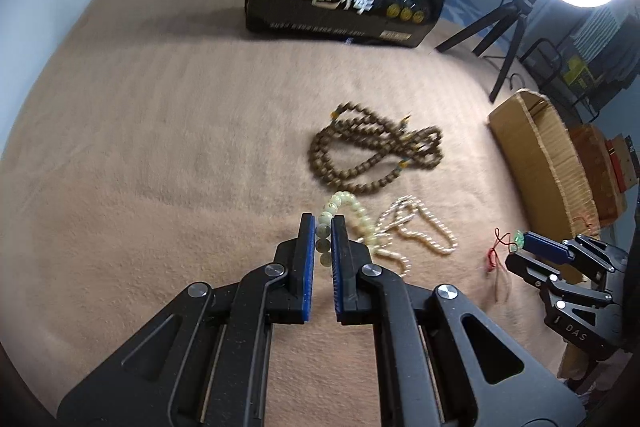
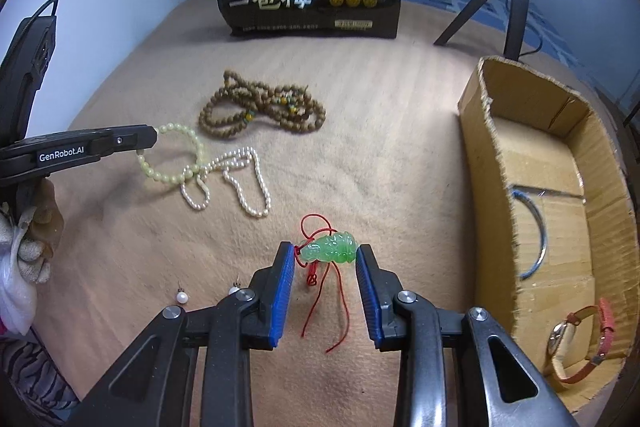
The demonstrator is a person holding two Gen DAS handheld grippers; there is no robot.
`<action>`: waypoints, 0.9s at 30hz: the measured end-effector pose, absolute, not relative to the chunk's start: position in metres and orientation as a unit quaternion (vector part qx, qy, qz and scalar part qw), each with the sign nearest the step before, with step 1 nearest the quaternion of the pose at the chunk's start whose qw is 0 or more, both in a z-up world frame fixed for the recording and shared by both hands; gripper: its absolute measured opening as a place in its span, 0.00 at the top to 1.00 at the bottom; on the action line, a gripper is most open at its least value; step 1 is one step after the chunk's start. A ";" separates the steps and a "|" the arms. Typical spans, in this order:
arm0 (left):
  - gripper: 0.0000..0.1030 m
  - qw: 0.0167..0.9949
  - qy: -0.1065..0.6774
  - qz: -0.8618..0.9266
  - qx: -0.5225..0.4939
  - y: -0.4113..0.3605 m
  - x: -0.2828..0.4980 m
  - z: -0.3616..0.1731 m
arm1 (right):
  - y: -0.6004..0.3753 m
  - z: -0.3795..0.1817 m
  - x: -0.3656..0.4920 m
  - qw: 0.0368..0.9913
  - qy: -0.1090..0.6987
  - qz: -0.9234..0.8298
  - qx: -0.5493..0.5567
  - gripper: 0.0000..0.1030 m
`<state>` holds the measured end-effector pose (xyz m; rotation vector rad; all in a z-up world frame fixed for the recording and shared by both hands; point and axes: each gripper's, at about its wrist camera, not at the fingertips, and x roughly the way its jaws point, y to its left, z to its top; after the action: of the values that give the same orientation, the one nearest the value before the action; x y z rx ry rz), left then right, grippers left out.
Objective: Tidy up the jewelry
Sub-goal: 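Carry bracelet in left tool to box while right carries pendant there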
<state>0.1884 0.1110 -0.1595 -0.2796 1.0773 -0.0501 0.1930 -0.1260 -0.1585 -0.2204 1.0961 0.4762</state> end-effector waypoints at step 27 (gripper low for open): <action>0.95 0.879 0.439 -0.121 -0.143 0.025 0.190 -0.078 | -0.209 -0.074 0.194 0.876 0.445 0.178 -0.048 0.69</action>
<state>0.1902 0.0247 -0.0783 -0.2972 0.9151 -0.2528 0.1942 -0.2088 -0.0737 -0.1006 0.9277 0.3721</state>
